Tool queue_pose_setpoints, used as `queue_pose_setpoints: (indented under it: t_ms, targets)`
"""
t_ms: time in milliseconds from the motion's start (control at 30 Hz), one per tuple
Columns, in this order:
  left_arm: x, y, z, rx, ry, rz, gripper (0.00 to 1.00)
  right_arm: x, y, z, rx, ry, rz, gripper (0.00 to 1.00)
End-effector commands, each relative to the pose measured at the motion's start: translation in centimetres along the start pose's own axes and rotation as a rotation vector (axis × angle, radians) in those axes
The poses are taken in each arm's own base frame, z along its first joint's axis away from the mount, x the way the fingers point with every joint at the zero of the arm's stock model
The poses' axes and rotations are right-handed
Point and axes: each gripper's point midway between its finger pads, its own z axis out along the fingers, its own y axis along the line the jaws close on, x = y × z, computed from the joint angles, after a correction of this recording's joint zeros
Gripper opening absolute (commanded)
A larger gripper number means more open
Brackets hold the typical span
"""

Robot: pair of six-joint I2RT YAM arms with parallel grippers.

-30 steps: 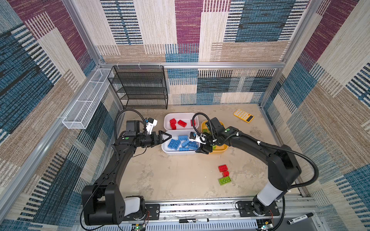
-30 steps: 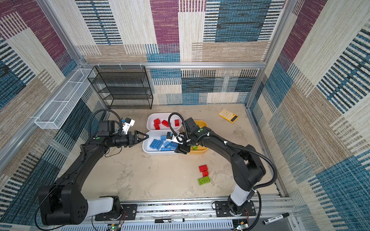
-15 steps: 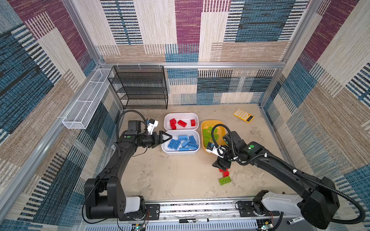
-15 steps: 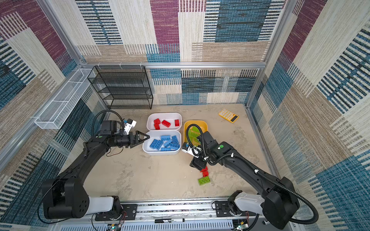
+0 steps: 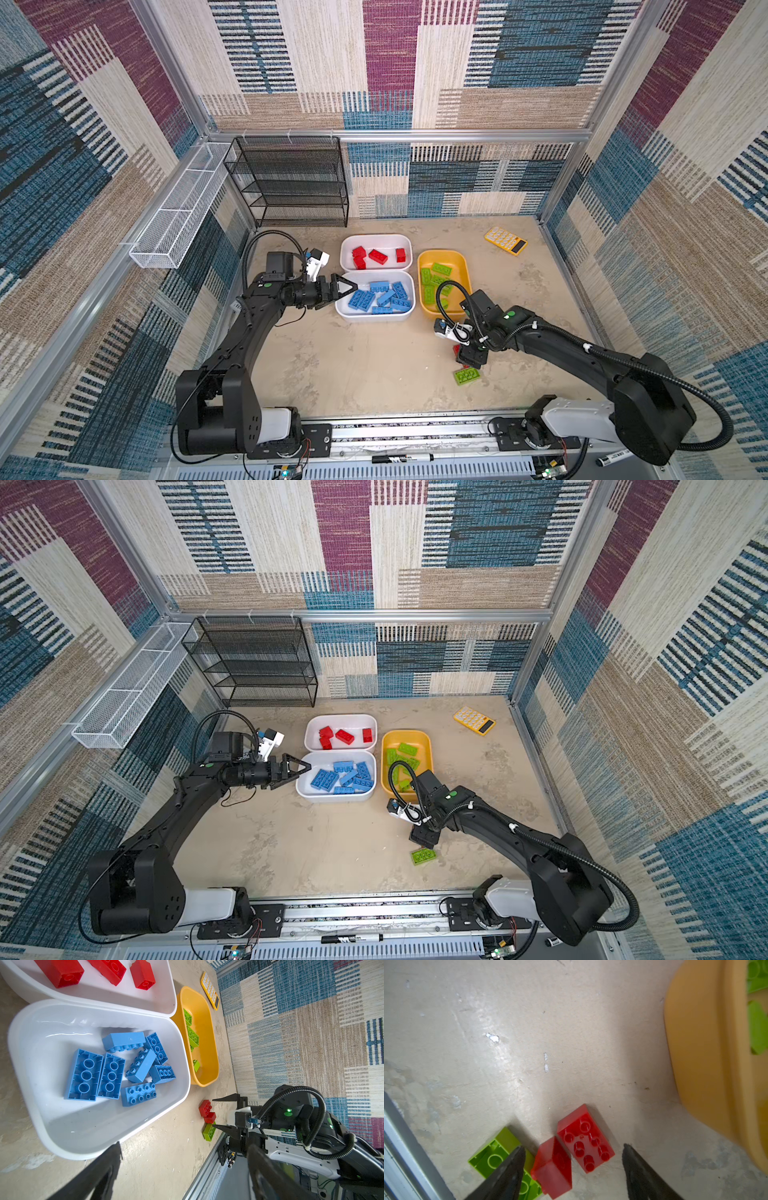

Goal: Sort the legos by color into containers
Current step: 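Move the right gripper to the pile and grasp a red brick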

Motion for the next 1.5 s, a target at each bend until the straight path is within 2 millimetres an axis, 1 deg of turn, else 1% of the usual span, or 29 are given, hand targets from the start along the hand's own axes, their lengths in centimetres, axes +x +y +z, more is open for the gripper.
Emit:
queue_pose_setpoints:
  t_ms: [0,100,167,267,400,467,633,733,967,1067,1200,1333,1467]
  targets:
    - [0.4,0.3,0.0,-0.008,0.008,0.024,0.96,0.3,-1.3,1.1,0.054,0.03,-0.044,0.75]
    - [0.8,0.5,0.1,-0.013,0.019,0.024,0.96,-0.1,-2.2,1.2,0.078,0.033,-0.052,0.75]
    - [1.0,0.6,0.1,-0.014,0.03,0.021,0.96,-0.3,-2.4,1.5,0.08,0.037,-0.057,0.75]
    - [1.1,0.5,0.0,-0.019,0.034,0.026,0.96,0.7,-2.6,2.1,0.083,0.077,-0.058,0.73]
    - [1.1,0.5,0.0,-0.019,0.032,0.028,0.96,0.7,-3.9,1.6,0.109,0.073,-0.032,0.68]
    - [1.2,0.5,-0.1,-0.019,0.033,0.028,0.96,0.8,-4.1,1.5,0.11,0.077,-0.032,0.66]
    - [1.2,0.5,0.0,-0.019,0.034,0.029,0.96,0.9,-3.8,1.7,0.086,0.064,-0.034,0.6]
    - [1.2,0.4,-0.1,-0.021,0.036,0.034,0.96,0.8,-3.5,2.0,0.059,0.06,-0.03,0.6]
    - [1.4,0.5,-0.1,-0.024,0.043,0.036,0.96,2.0,-2.9,2.4,0.038,0.083,-0.015,0.61]
    - [1.5,0.5,-0.1,-0.023,0.045,0.033,0.96,2.1,-2.9,2.5,0.035,0.087,-0.006,0.54]
    - [1.3,0.4,-0.1,-0.022,0.042,0.039,0.96,2.0,-3.2,2.4,0.037,0.082,0.004,0.47]
    - [1.3,0.5,-0.1,-0.022,0.044,0.034,0.96,1.1,-3.5,2.1,0.038,0.049,0.008,0.37]
    - [1.3,0.3,-0.2,-0.021,0.041,0.038,0.96,-0.4,-3.7,0.9,0.036,-0.017,0.02,0.34]
